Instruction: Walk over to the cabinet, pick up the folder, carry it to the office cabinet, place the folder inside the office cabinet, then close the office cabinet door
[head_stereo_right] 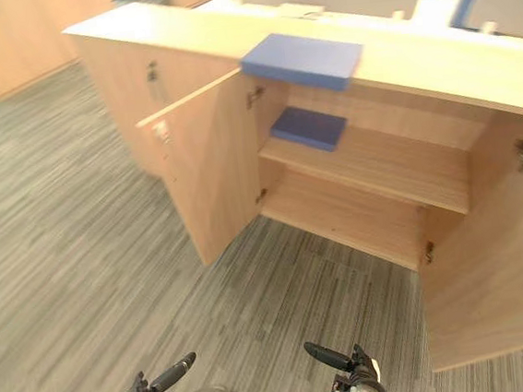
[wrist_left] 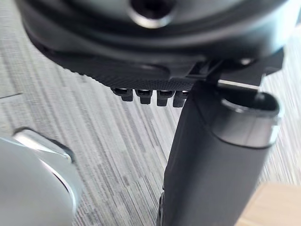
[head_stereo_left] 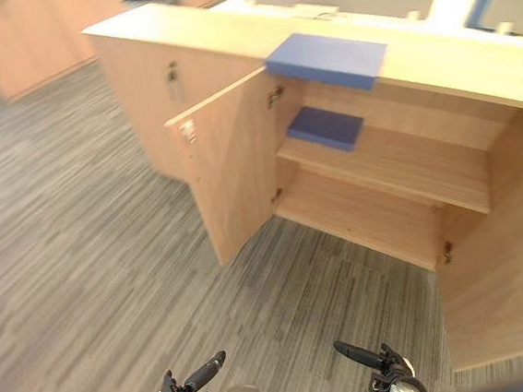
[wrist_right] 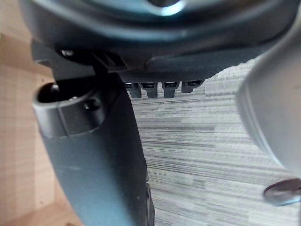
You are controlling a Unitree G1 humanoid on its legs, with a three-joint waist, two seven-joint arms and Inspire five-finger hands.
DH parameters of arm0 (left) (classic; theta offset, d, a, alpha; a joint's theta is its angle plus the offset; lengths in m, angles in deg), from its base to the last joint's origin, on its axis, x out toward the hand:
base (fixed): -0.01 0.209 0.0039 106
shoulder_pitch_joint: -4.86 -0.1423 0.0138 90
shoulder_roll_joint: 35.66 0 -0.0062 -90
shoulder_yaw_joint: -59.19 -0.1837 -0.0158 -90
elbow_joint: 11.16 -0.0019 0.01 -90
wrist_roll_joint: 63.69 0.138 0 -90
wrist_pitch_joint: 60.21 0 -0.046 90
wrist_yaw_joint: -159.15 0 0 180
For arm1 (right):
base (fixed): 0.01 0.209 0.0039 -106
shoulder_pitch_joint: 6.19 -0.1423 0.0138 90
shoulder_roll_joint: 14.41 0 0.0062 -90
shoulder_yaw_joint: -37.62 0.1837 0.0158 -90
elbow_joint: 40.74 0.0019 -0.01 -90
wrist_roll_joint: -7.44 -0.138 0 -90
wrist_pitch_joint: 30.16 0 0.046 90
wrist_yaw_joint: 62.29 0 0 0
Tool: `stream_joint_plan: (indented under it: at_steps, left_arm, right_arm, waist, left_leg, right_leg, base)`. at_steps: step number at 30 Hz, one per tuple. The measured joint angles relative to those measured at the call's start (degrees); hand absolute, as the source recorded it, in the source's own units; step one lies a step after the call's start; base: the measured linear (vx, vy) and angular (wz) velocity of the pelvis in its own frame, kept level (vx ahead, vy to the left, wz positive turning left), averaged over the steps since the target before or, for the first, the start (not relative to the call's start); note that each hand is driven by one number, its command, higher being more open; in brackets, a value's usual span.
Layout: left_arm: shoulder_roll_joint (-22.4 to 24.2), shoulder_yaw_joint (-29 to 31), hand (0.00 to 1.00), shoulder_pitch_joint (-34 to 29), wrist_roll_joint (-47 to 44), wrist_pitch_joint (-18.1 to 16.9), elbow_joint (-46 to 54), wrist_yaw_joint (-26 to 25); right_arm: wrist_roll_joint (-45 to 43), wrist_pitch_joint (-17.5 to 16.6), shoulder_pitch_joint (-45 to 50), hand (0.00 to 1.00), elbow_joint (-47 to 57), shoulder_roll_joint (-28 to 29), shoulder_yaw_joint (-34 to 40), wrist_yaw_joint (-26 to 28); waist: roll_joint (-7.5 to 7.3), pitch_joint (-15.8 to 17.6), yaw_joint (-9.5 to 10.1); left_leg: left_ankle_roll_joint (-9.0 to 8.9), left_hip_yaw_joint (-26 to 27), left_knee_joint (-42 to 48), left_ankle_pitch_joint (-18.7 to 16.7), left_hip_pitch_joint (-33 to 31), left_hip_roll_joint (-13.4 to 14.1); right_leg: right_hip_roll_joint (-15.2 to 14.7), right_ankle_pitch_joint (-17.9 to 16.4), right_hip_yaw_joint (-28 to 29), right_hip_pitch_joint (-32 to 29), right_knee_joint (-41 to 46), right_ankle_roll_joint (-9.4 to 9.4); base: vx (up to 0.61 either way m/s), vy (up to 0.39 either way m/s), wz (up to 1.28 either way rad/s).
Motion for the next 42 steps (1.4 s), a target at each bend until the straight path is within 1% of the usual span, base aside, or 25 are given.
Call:
stream_joint_plan:
  at_steps: [1,2,3,5,8,11,12,13,16,18,19,21,22,23,25,27,29,30,31,32,33,35,37,40,42]
  left_arm:
    - [-0.29,-0.76,1.00,0.07,-0.01,-0.06,-0.46,0.03]
    - [-0.95,-1.94,1.00,0.05,0.07,-0.04,-1.28,0.12]
    - [-1.58,-2.63,1.00,0.18,0.22,-0.04,-2.05,0.31]
    - [-2.29,-3.04,1.00,0.47,0.54,0.00,-2.59,0.45]
    - [-2.16,-4.17,1.00,0.64,0.19,0.40,-4.16,0.39]
    - [-2.01,-4.94,1.00,0.82,0.41,0.38,-4.24,0.60]
    - [-1.99,-4.79,1.00,0.79,0.42,0.34,-4.16,0.55]
    - [-0.83,-4.76,1.00,0.81,0.50,0.24,-4.26,0.44]
    - [0.61,-4.19,1.00,0.41,0.76,-0.05,-4.08,0.60]
    - [0.71,-2.08,1.00,-0.15,0.10,-0.02,-3.27,0.49]
    - [0.99,0.16,1.00,-0.49,-0.91,-0.08,-2.10,0.39]
    - [2.50,3.70,1.00,-1.58,-3.78,-0.08,-0.43,0.17]
    - [2.56,4.59,1.00,-1.70,-5.09,-0.02,-0.11,0.15]
    - [2.59,4.81,1.00,-1.70,-5.36,-0.03,0.34,0.12]
    - [2.33,4.38,1.00,-1.52,-5.44,-0.21,2.75,0.20]
    - [2.18,4.30,1.00,-1.30,-5.44,-0.39,3.25,0.16]
    - [2.26,4.26,1.00,-1.06,-5.43,-0.63,3.74,-0.22]
    - [2.19,3.86,1.00,-1.04,-5.41,-0.62,3.69,-0.39]
    - [2.20,3.62,1.00,-1.07,-5.34,-0.62,3.67,-0.46]
    - [2.51,3.04,1.00,-1.31,-5.34,-0.64,3.38,-0.78]
    - [2.16,2.74,1.00,-1.07,-5.61,-0.53,2.31,-0.85]
    - [1.06,2.54,1.00,-0.45,-4.96,-0.59,1.56,-0.82]
    - [0.40,2.43,1.00,-0.43,-4.26,-0.56,0.67,-0.82]
    - [0.53,1.54,1.00,-0.74,-5.12,-0.72,-0.37,-0.94]
    - [0.13,-0.44,1.00,-1.52,-7.15,-1.11,-0.45,-0.99]
  right_arm:
    - [0.01,-0.22,-0.11,1.00,0.42,-0.01,0.50,-0.06]
    - [0.10,-0.90,-0.42,1.00,0.29,-0.11,1.47,-0.14]
    - [0.09,-1.12,-0.86,1.00,-0.17,-0.17,2.61,-0.08]
    - [0.08,-1.61,-1.48,1.00,-1.23,-0.27,3.24,-0.02]
    - [-0.17,-1.95,-3.52,1.00,-2.56,-0.32,5.85,0.34]
    - [-0.19,-1.95,-3.92,1.00,-2.52,0.30,9.14,0.31]
    - [-0.18,-1.47,-3.70,1.00,-2.54,0.19,9.68,0.18]
    - [-0.16,-0.63,-3.55,1.00,-2.98,-0.92,10.83,0.19]
    - [-0.18,-0.25,-3.21,1.00,-3.23,-1.89,13.26,-0.05]
    - [-0.22,-0.15,-1.48,1.00,-3.18,-1.63,13.33,-0.37]
    - [-1.08,-0.04,-0.21,1.00,-2.82,-1.38,12.46,-0.68]
    - [-1.88,-0.15,0.77,1.00,-2.29,-1.87,10.68,-1.25]
    - [-2.20,-0.16,0.94,1.00,-2.27,-2.11,8.97,-1.57]
    - [-2.20,-0.16,0.96,1.00,-2.27,-2.15,8.26,-1.60]
    - [-2.19,0.14,0.75,1.00,-2.39,-2.13,5.45,-1.80]
    - [-2.25,0.17,0.47,1.00,-2.64,-2.19,4.44,-2.08]
    - [-2.29,0.30,-1.43,1.00,-3.69,-1.83,4.46,-2.45]
    - [-2.30,0.18,-2.36,1.00,-3.78,-1.55,4.42,-2.63]
    - [-2.29,0.14,-2.62,1.00,-3.78,-1.56,4.37,-2.63]
    - [-2.28,0.13,-2.77,1.00,-3.72,-1.73,3.95,-2.61]
    - [-2.28,0.20,-2.89,1.00,-4.09,-1.67,4.12,-2.62]
    - [-2.21,0.26,-2.75,1.00,-4.61,-0.21,3.61,-2.55]
    - [-1.73,0.29,-2.88,1.00,-5.48,0.16,2.52,-1.87]
    - [-0.09,0.33,-2.57,1.00,-5.51,0.26,2.68,-1.64]
    - [0.06,0.28,-2.73,1.00,-5.33,-0.43,2.69,-1.18]
  waist:
    - [0.01,0.10,-0.59]
    - [0.41,0.37,-2.15]
    - [0.38,0.33,-2.65]
    - [-0.22,0.34,-2.61]
    - [1.31,1.42,-3.74]
    - [1.43,2.44,-4.14]
    - [1.10,2.71,-4.27]
    - [2.03,2.73,-4.42]
    - [4.19,2.72,-4.48]
    - [4.01,2.79,-5.10]
    - [3.76,2.97,-5.10]
    - [4.42,2.70,-4.71]
    - [4.45,2.83,-4.42]
    - [4.22,2.96,-4.33]
    - [2.84,3.19,-2.76]
    - [2.38,3.22,-2.10]
    - [1.51,3.88,-1.71]
    - [1.25,3.94,-1.67]
    - [1.27,3.90,-1.66]
    - [2.06,3.45,-1.61]
    - [2.74,2.85,-0.86]
    - [0.48,2.16,-0.86]
    - [-0.62,1.44,-0.27]
    - [0.10,1.01,-0.21]
    - [0.36,0.85,-0.39]
  left_leg:
    - [0.59,1.06,-0.44,-0.35,1.55,-0.61]
    - [1.34,2.14,-2.15,-0.79,4.44,-1.34]
    - [1.57,2.70,-4.20,-0.94,6.79,-1.41]
    - [1.53,4.99,-7.62,-0.97,10.08,-1.01]
    - [0.57,8.10,-11.24,-0.44,13.17,2.08]
    - [-1.37,9.02,-15.23,0.36,16.77,2.93]
    - [-3.14,9.03,-16.45,0.01,18.43,3.18]
    - [-3.83,8.71,-17.82,-0.39,19.92,5.09]
    - [-4.30,8.19,-17.77,-0.11,20.19,7.71]
    - [-5.50,5.74,-6.12,-0.85,16.60,11.91]
    - [-5.74,2.74,8.35,-0.75,10.81,14.94]
    - [-5.91,-0.43,28.91,-0.02,3.05,18.52]
    - [-5.86,-0.55,36.22,-0.07,-0.44,19.37]
    - [-5.64,-0.39,38.34,-0.19,-1.93,19.39]
    - [-4.97,2.07,38.64,-0.76,-7.60,18.70]
    - [-4.91,2.24,34.85,-1.56,-9.43,17.55]
    - [-5.09,1.95,23.05,-2.45,-10.13,14.10]
    - [-5.06,0.76,13.52,-1.88,-9.97,11.09]
    - [-4.72,-0.40,8.45,-0.65,-9.90,9.51]
    - [-3.67,-3.18,-0.51,5.22,-9.71,7.08]
    - [-2.51,-5.18,-3.02,12.35,-9.08,5.98]
    - [-2.04,-4.28,-5.61,12.54,-7.19,3.72]
    - [-0.87,-1.47,-10.91,12.94,-2.35,0.82]
    - [0.58,0.33,-15.91,13.11,2.75,-1.11]
    - [1.20,0.92,-19.02,12.80,6.28,-2.83]
  right_leg:
    - [-2.28,0.59,-2.51,-1.28,4.03,-1.06]
    - [-6.48,1.39,-9.09,-2.13,9.24,-2.74]
    - [-8.37,1.63,-13.67,-2.12,10.27,-3.14]
    - [-9.29,0.79,-19.45,-4.03,8.58,-2.46]
    - [-3.64,-1.91,-23.06,-5.99,-6.87,0.01]
    - [-2.15,0.85,-24.48,-6.16,-18.94,1.27]
    - [-2.12,5.46,-24.45,-5.80,-21.33,0.42]
    - [0.25,3.90,-25.23,-5.15,-20.94,-1.80]
    - [3.70,0.56,-25.62,-4.90,-20.83,-2.63]
    - [7.18,-0.55,-26.31,-1.20,-24.18,-3.39]
    - [9.38,-0.57,-26.43,1.76,-26.86,-4.02]
    - [12.87,-0.77,-25.19,5.10,-29.60,-4.86]
    - [14.23,-1.06,-24.05,7.60,-31.22,-5.33]
    - [14.71,-1.16,-23.51,8.93,-32.27,-5.47]
    - [14.94,-0.96,-20.82,13.03,-36.16,-5.10]
    - [14.59,-0.58,-19.80,14.50,-37.61,-4.59]
    - [12.89,-0.30,-17.89,17.06,-38.87,-4.14]
    - [11.51,-0.19,-17.12,17.90,-39.18,-3.55]
    - [11.01,-0.19,-16.89,18.36,-39.52,-2.91]
    - [10.69,-0.27,-16.52,19.20,-40.27,-1.13]
    - [10.31,-0.75,-15.36,20.09,-40.45,0.56]
    - [7.62,-0.44,-15.15,20.14,-39.90,2.25]
    - [3.80,0.61,-13.72,19.88,-37.03,3.93]
    - [0.81,0.96,-12.07,18.03,-29.81,4.52]
    - [-2.85,1.43,-10.99,11.79,-14.51,4.24]
  base:
    - [0.22,0.271,-0.61]
    - [0.20,0.224,-0.32]
    - [0.23,0.217,-0.45]
    - [0.20,0.093,-0.62]
    - [0.19,-0.041,-0.59]
    - [0.25,-0.158,-0.18]
    - [0.34,-0.297,-0.03]
    - [0.32,-0.281,-0.03]
    - [0.34,-0.279,-0.16]
    - [0.42,-0.423,-0.09]
    - [0.38,-0.349,-0.07]
    - [0.33,-0.186,-0.48]
    - [0.31,-0.101,-0.53]
    - [0.32,-0.064,-0.47]
    - [0.37,-0.022,-0.51]
    - [0.27,0.036,-0.38]
    - [0.31,0.125,-0.47]
    - [0.30,0.178,-0.42]
    - [0.37,0.242,-0.40]
    - [0.32,0.243,-0.37]
    - [0.33,0.242,-0.23]
    - [0.26,0.161,-0.11]
    - [0.34,0.220,-0.32]
    - [0.24,0.206,-0.33]
    - [0.14,0.183,-0.15]
